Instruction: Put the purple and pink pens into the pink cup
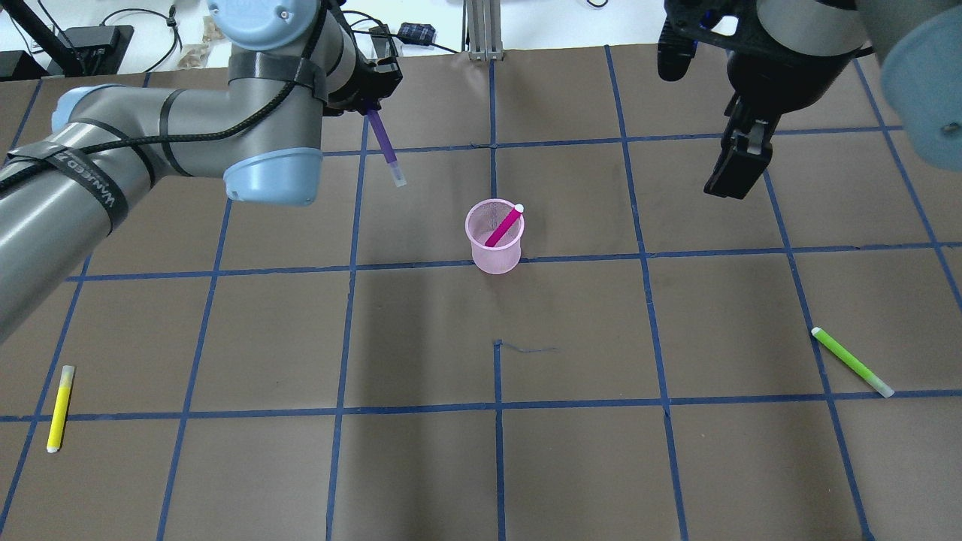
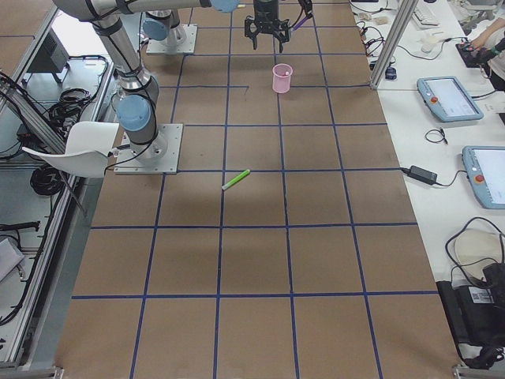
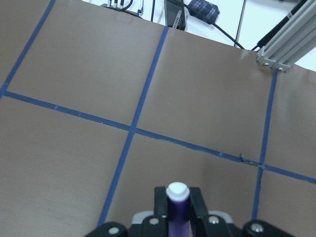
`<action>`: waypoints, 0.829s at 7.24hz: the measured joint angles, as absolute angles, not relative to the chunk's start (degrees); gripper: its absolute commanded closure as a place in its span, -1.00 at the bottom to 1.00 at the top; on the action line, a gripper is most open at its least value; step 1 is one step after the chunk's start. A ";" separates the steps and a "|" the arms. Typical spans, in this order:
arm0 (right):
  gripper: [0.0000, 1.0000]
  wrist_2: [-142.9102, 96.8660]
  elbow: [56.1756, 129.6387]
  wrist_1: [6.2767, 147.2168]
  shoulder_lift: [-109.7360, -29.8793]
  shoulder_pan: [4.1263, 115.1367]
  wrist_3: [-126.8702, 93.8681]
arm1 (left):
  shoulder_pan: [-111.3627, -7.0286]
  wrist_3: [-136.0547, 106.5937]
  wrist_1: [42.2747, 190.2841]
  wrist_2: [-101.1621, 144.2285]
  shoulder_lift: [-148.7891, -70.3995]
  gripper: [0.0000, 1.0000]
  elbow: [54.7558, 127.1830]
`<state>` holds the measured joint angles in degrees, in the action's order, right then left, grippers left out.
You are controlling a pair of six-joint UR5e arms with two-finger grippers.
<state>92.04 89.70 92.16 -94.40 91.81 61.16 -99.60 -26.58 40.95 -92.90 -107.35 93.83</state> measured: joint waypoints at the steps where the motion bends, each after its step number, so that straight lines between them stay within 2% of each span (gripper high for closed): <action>1: -1.00 91.22 89.64 93.05 -94.68 91.79 49.07 | -102.07 -30.01 40.23 -93.15 -107.86 1.00 93.88; 4: -1.00 87.08 90.72 96.31 -94.80 91.91 17.08 | -107.50 -38.89 32.56 -96.67 -110.80 1.00 95.87; 6: -1.00 87.17 92.81 96.83 -94.74 91.90 6.87 | -110.08 -39.94 29.42 -99.18 -112.08 1.00 96.63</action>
